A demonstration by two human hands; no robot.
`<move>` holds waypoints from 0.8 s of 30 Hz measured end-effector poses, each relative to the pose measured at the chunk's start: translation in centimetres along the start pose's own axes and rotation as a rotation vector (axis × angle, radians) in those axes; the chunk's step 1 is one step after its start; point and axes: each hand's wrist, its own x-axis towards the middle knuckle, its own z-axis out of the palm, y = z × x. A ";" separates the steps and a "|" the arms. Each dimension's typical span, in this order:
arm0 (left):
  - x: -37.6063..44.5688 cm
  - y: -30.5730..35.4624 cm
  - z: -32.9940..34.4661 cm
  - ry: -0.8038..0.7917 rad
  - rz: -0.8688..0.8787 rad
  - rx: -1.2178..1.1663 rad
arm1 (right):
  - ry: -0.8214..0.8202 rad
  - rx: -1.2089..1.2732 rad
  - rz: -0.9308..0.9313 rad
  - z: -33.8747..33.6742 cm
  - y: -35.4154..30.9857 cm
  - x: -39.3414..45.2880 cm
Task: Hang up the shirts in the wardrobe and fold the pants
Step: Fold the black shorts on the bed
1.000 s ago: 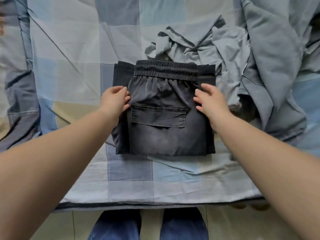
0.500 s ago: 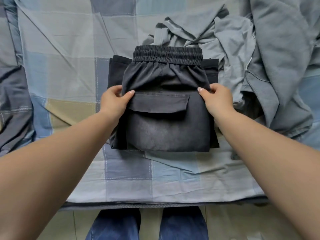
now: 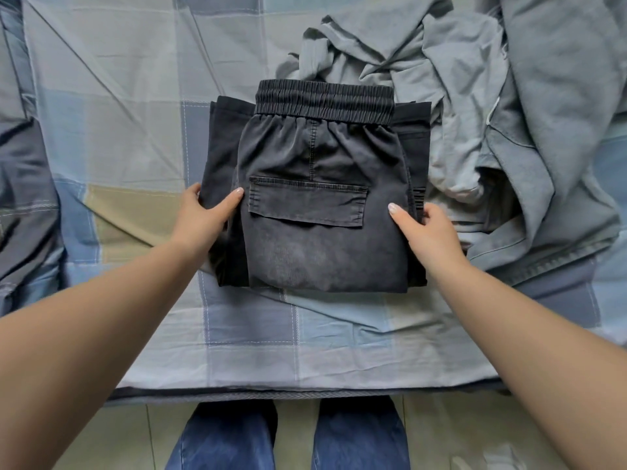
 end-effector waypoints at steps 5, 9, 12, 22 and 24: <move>0.0 1.6 1.7 -0.227 0.017 0.064 | -0.045 -0.120 -0.082 0.4 -2.2 1.3; -0.6 3.1 3.0 -0.327 -0.019 -0.020 | 0.018 -0.145 -0.202 0.9 -2.6 0.7; -1.6 3.6 2.8 -0.344 -0.011 -0.092 | 0.029 -0.085 -0.233 0.2 -2.8 0.1; -8.7 4.7 -1.1 -0.365 0.053 -0.137 | -0.175 0.161 -0.148 -4.5 -2.6 -7.3; -11.0 5.1 -2.1 -0.386 0.057 -0.152 | -0.219 0.216 -0.119 -5.8 -2.6 -9.7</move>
